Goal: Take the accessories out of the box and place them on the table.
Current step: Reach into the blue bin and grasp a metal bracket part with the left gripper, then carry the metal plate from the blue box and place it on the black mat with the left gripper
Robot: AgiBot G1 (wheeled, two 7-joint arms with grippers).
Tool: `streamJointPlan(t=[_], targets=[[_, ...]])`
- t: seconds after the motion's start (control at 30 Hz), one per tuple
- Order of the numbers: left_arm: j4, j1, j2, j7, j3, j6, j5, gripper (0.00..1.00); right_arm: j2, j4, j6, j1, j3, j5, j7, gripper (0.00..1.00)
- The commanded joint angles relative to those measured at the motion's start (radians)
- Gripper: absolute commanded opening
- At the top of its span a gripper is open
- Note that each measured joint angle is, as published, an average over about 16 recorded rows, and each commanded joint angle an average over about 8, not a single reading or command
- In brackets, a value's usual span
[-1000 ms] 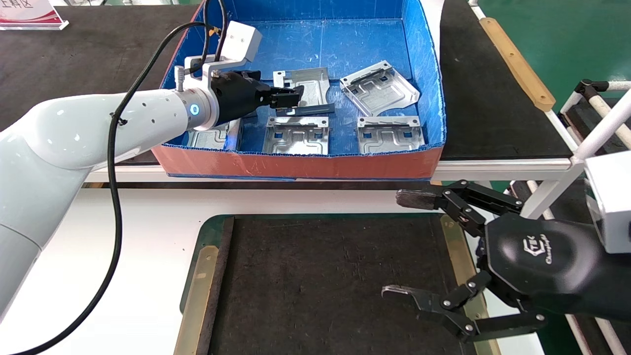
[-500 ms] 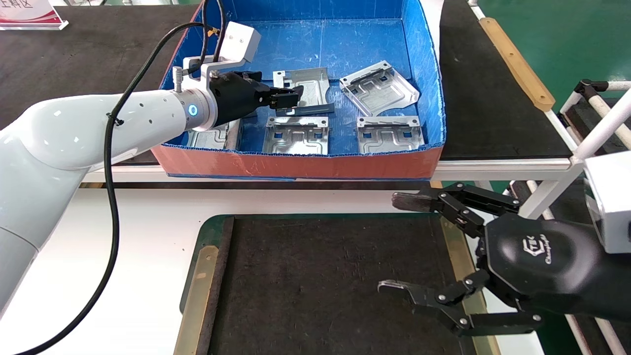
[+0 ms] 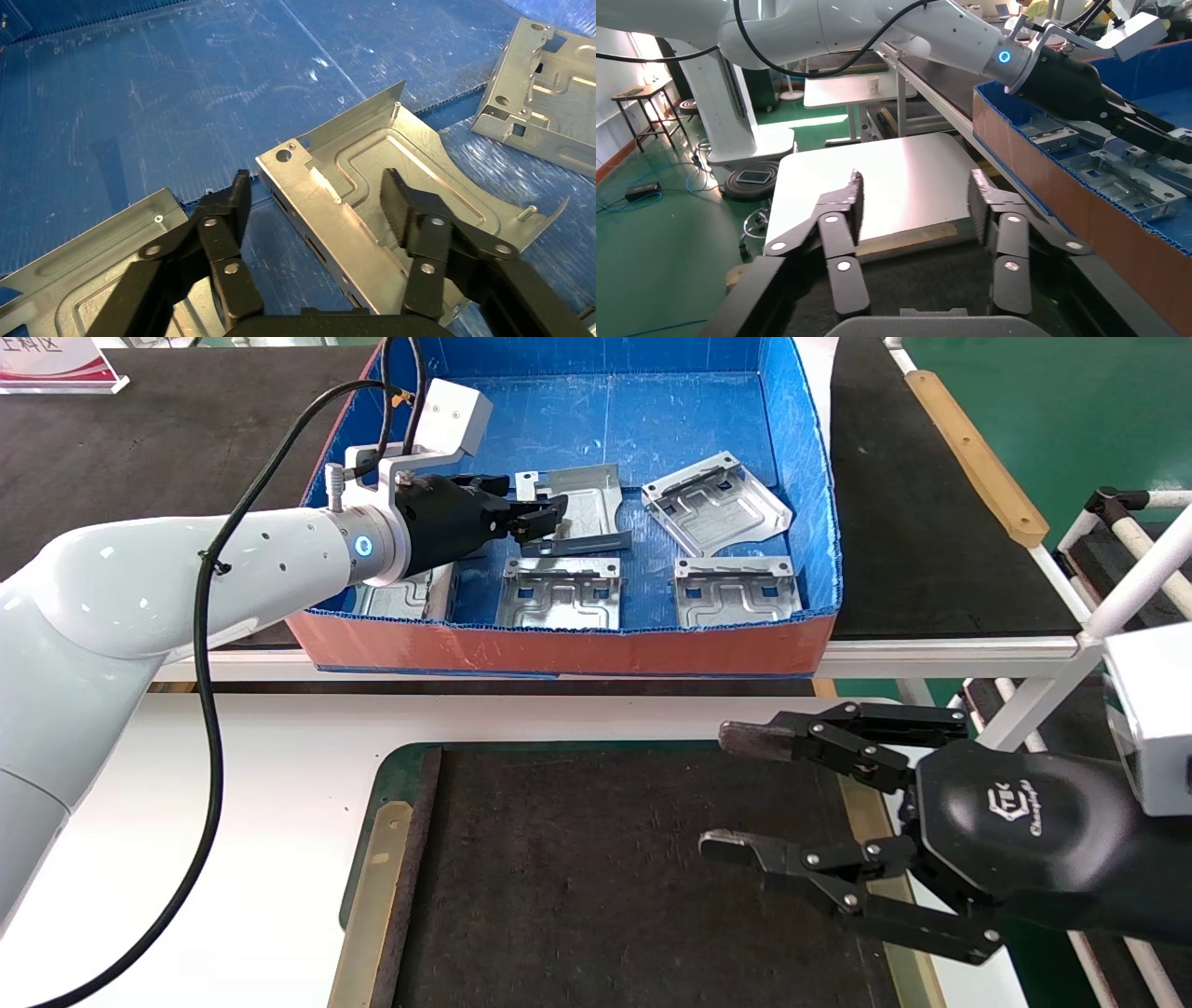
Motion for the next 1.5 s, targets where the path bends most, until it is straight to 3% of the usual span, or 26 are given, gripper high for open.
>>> streamJointPlan(t=[0.03, 0.83, 1.1, 1.3, 1.5], targets=[[0.000, 0.000, 0.000, 0.000, 0.000, 0.001, -0.001, 0.00, 0.000, 0.000, 0.000, 0.000, 0.000, 0.000, 0.000, 0.00], [0.010, -0.002, 0.008, -0.001, 0.000, -0.007, 0.003, 0.00, 0.000, 0.000, 0.000, 0.000, 0.000, 0.000, 0.000, 0.00], [0.009, -0.026, 0.022, 0.029, -0.012, -0.016, -0.027, 0.00, 0.000, 0.000, 0.000, 0.000, 0.000, 0.000, 0.000, 1.00], [0.003, -0.050, 0.012, 0.097, -0.041, 0.001, -0.090, 0.00, 0.000, 0.000, 0.000, 0.000, 0.000, 0.000, 0.000, 1.00], [-0.059, -0.057, -0.034, 0.255, -0.083, 0.104, -0.201, 0.00, 0.000, 0.000, 0.000, 0.000, 0.000, 0.000, 0.000, 1.00]])
